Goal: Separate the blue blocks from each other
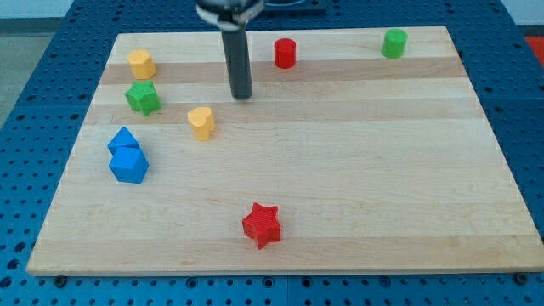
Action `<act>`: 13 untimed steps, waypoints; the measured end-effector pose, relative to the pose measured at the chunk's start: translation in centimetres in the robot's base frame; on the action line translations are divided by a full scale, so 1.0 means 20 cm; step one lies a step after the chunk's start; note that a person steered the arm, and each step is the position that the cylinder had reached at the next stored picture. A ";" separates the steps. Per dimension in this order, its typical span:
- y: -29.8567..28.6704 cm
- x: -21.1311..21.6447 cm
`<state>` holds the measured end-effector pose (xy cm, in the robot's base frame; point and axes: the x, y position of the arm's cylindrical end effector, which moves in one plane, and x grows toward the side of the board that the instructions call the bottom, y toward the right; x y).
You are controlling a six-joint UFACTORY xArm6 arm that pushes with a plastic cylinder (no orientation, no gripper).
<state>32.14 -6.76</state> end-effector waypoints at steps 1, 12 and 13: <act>-0.13 -0.03; -0.22 0.78; -0.21 0.88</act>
<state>49.64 -10.95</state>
